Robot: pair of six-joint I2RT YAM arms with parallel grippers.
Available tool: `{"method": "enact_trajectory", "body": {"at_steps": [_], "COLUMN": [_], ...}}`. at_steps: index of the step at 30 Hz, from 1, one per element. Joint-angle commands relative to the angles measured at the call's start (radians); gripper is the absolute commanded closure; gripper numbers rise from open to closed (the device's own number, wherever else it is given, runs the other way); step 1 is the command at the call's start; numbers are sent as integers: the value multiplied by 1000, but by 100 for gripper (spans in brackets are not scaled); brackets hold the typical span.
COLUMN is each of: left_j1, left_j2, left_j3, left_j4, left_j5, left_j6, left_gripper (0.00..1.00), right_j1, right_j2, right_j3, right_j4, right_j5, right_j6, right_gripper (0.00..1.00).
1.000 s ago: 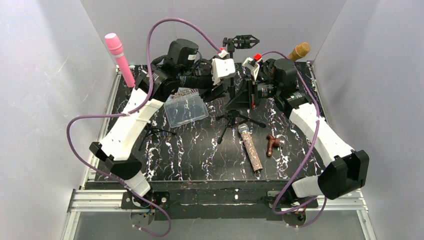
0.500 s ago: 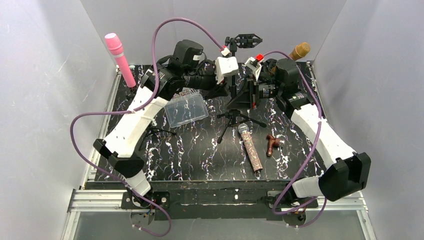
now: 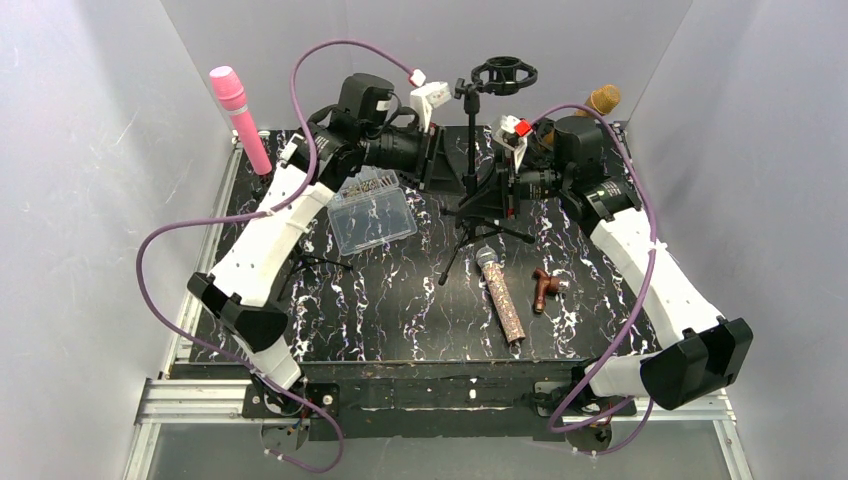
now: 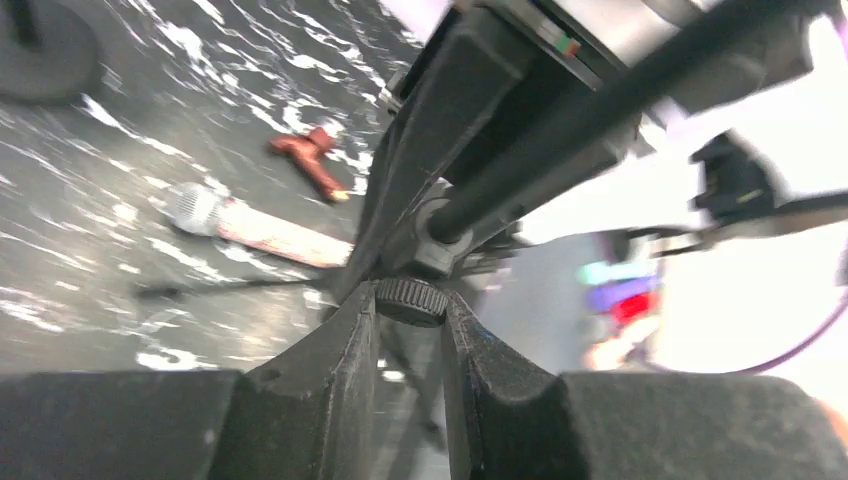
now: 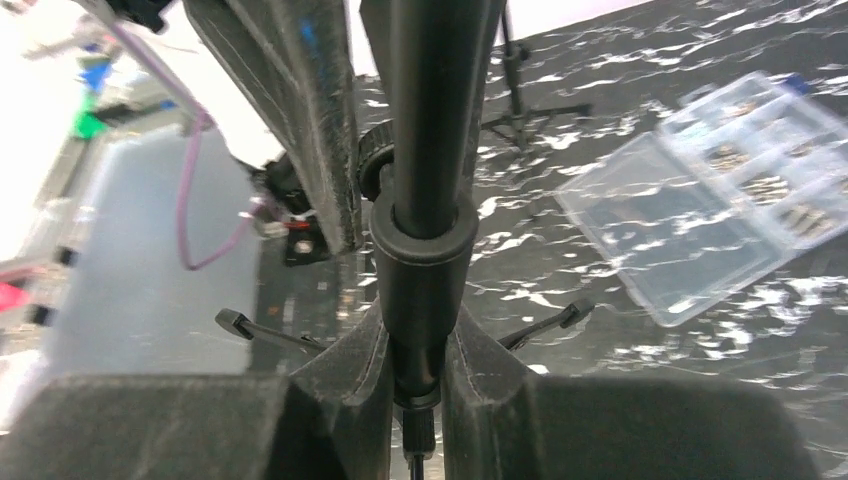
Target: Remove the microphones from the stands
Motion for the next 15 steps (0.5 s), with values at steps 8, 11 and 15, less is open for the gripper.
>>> {"method": "enact_trajectory", "body": {"at_steps": [8,11,15], "left_j1": [135,149,187], "left_j2": [-81,-87,-86], "left_j3": [-243,-243,-201], "left_j4": [328,364,366], "left_j5": [157,183,235], "left_j6": [-711,-738,-695], "left_gripper": [89,64,44], "right_j1": [3,2,-5], "right_j2": [-37,-32,-24], "right_j3": [88,90,70], "right_j4": [-145,-147,-110], "right_j5": [77,76,38], "right_j6": [-337,-334,-265], "right_gripper": [99,99,99]}}
